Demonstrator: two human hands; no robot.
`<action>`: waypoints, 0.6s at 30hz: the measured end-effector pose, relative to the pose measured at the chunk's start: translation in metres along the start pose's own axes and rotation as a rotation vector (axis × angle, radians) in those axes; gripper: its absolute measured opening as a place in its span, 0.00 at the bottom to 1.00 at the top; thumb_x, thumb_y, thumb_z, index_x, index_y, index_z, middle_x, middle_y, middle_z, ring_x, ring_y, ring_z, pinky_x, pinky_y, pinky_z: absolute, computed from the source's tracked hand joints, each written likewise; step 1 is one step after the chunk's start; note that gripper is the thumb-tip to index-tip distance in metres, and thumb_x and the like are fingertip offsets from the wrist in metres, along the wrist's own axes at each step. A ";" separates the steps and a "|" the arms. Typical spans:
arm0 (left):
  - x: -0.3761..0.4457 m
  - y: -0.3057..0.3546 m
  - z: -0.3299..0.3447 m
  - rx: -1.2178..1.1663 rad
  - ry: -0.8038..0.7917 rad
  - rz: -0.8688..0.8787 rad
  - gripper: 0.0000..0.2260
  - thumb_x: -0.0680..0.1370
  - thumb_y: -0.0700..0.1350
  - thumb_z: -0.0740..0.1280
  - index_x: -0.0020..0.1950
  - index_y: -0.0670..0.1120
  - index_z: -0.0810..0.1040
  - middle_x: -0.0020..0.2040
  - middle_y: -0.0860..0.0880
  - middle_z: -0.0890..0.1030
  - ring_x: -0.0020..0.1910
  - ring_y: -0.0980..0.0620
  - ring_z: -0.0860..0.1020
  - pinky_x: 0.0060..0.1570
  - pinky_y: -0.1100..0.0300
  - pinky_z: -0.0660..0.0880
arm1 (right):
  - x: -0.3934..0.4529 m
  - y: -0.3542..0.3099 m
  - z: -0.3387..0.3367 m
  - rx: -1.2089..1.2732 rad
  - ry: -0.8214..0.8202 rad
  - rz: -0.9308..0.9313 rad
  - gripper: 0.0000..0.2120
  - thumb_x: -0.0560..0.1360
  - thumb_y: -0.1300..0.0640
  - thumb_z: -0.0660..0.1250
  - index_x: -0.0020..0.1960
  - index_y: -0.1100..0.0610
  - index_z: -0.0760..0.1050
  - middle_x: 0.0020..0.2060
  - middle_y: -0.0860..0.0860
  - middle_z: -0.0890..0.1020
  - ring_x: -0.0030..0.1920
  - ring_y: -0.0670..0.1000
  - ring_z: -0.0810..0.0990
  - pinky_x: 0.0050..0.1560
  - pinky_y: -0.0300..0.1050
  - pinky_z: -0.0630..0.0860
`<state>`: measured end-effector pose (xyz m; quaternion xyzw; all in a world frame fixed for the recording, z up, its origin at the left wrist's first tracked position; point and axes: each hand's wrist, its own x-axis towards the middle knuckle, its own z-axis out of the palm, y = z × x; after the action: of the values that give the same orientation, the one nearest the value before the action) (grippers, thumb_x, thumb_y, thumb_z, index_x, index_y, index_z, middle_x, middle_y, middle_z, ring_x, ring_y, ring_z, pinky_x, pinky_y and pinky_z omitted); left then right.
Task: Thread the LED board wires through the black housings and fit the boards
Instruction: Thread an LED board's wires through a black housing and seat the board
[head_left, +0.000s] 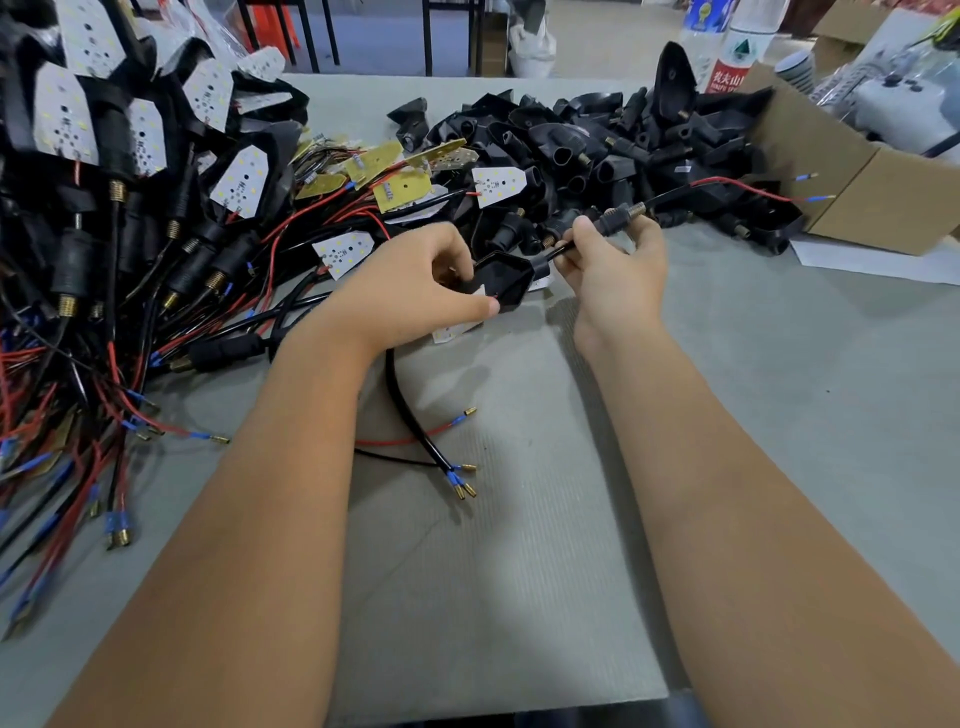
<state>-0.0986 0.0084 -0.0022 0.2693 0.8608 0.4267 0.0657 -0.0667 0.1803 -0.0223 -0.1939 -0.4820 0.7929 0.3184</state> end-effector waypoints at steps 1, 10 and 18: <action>-0.001 0.001 -0.002 0.050 -0.019 -0.002 0.11 0.68 0.49 0.77 0.40 0.52 0.75 0.50 0.46 0.82 0.51 0.46 0.81 0.57 0.45 0.77 | 0.000 0.000 0.000 -0.003 -0.004 0.002 0.19 0.77 0.66 0.66 0.65 0.58 0.66 0.42 0.55 0.77 0.36 0.47 0.77 0.40 0.37 0.78; 0.006 -0.002 0.001 -0.001 0.051 0.002 0.08 0.75 0.41 0.70 0.38 0.51 0.78 0.50 0.59 0.80 0.44 0.64 0.80 0.42 0.73 0.74 | 0.000 -0.004 0.000 0.058 -0.025 0.043 0.17 0.78 0.65 0.65 0.65 0.57 0.67 0.37 0.51 0.79 0.37 0.47 0.78 0.43 0.39 0.78; 0.008 -0.005 0.009 -0.203 0.170 -0.048 0.07 0.78 0.45 0.69 0.40 0.52 0.77 0.49 0.48 0.84 0.47 0.52 0.81 0.57 0.49 0.78 | -0.001 -0.009 0.001 0.236 -0.057 0.132 0.12 0.81 0.61 0.61 0.63 0.55 0.66 0.39 0.55 0.80 0.38 0.49 0.81 0.43 0.40 0.79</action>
<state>-0.1048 0.0167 -0.0110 0.2035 0.8218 0.5313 0.0296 -0.0636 0.1824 -0.0140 -0.1638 -0.3805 0.8686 0.2720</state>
